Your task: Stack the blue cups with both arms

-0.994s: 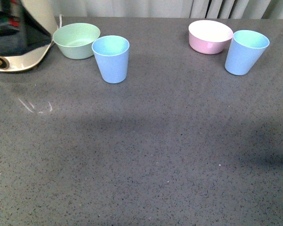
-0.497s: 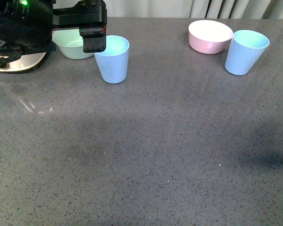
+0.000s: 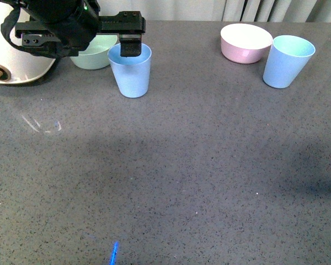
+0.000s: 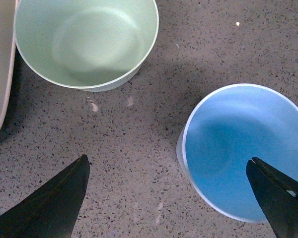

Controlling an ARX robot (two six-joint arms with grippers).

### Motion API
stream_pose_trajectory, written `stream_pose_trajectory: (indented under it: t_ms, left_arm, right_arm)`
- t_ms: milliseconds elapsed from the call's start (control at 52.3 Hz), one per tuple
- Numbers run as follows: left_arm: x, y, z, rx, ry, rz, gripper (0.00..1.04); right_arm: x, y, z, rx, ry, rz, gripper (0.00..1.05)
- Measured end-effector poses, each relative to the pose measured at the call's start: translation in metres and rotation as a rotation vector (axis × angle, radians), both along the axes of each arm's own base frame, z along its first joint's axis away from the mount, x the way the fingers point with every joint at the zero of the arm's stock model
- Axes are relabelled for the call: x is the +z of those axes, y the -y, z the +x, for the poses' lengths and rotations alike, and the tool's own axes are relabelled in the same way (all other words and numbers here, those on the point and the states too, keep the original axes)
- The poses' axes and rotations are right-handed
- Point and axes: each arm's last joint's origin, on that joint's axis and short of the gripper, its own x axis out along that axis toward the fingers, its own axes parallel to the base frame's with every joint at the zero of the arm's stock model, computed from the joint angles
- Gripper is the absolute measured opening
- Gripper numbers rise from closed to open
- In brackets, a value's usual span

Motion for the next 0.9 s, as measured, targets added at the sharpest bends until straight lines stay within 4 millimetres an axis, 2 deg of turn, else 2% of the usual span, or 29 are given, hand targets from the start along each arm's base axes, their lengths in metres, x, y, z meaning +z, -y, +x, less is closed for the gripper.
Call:
stream_pose_trajectory:
  t_ms: [363,420,573,898]
  left_arm:
    - [-0.014,0.021,0.006,-0.01,-0.029,0.016,0.94]
    - [-0.016,0.024,0.005,-0.013,-0.038,0.023,0.84]
    - [-0.018,0.029,0.002,-0.022,-0.05,0.027,0.66]
    - [-0.018,0.037,-0.003,-0.045,-0.096,0.046,0.02]
  right_arm:
    - [0.0,0.0,0.0,0.0,0.0,0.0,0.96]
    - [0.0,0.0,0.0,0.0,0.0,0.0,0.96]
    - [0.0,0.0,0.0,0.0,0.0,0.0,0.96]
    - [0.0,0.0,0.0,0.0,0.0,0.0,0.96]
